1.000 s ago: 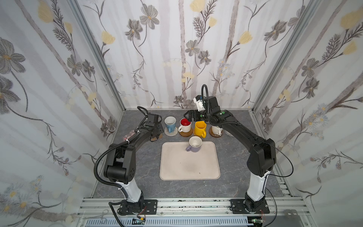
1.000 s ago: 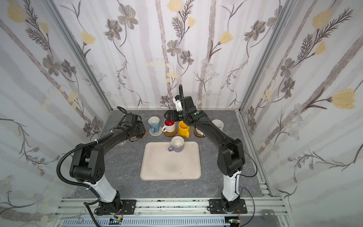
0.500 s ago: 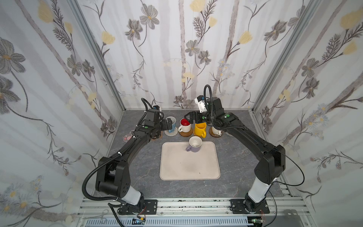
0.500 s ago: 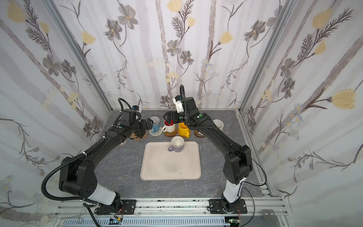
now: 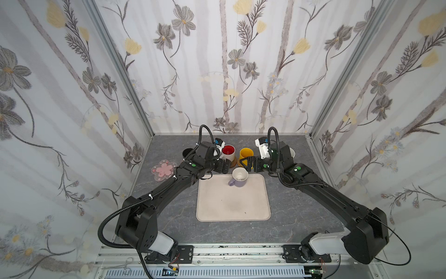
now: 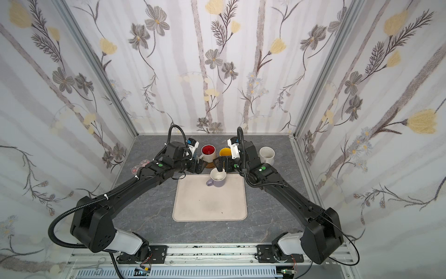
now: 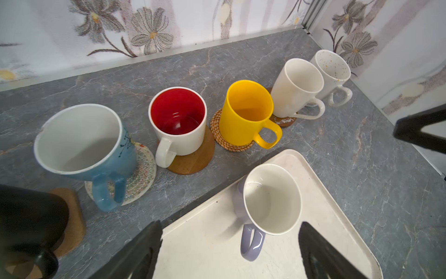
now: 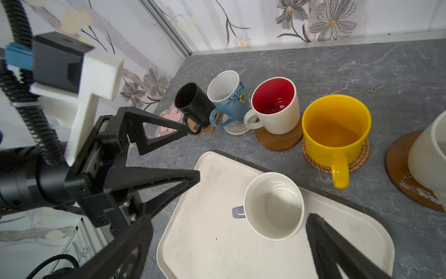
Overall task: Place cups on coasters
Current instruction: Pick up the cup from the tray.
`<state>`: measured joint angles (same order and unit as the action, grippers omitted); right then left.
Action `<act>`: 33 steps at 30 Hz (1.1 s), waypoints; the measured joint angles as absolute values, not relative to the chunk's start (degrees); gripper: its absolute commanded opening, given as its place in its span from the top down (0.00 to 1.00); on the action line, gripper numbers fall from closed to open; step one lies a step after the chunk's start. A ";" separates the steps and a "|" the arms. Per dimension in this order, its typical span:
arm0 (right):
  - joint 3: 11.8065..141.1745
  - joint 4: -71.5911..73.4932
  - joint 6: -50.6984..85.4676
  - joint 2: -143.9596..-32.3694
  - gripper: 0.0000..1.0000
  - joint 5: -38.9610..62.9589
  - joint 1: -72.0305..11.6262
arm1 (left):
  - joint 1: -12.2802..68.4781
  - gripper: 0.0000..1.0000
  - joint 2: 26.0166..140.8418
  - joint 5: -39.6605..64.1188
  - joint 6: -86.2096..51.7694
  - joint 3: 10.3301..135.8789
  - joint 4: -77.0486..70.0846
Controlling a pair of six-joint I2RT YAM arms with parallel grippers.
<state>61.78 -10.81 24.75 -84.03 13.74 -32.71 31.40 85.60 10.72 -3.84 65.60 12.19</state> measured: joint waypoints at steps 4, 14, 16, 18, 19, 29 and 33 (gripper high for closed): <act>55.33 -9.65 26.15 -78.24 0.00 11.64 -32.14 | 32.64 0.17 86.94 10.74 -3.88 64.93 11.16; 42.76 -8.32 28.42 -65.56 0.00 10.28 -25.23 | 35.77 0.17 88.14 10.70 -5.17 60.60 6.00; 40.58 -8.38 28.49 -63.79 0.00 10.66 -23.68 | 36.16 0.18 88.79 10.57 -6.04 59.81 4.75; 39.05 -8.21 28.67 -62.52 0.00 11.31 -22.41 | 36.73 0.22 89.56 10.61 -6.04 59.13 3.66; 38.44 -8.21 28.67 -61.95 0.00 11.68 -21.78 | 37.04 0.24 89.95 10.61 -6.04 58.78 3.25; 36.07 -7.99 28.40 -60.97 0.00 14.63 -18.76 | 38.57 0.38 93.91 9.06 -6.20 55.90 0.12; 36.10 -7.94 27.97 -61.95 0.00 14.90 -18.41 | 38.79 0.37 93.69 8.27 -6.72 53.74 -1.52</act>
<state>36.10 -7.94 27.97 -61.95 14.90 -18.41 38.79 93.69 8.27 -6.72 53.74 -1.52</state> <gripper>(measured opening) 0.996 0.628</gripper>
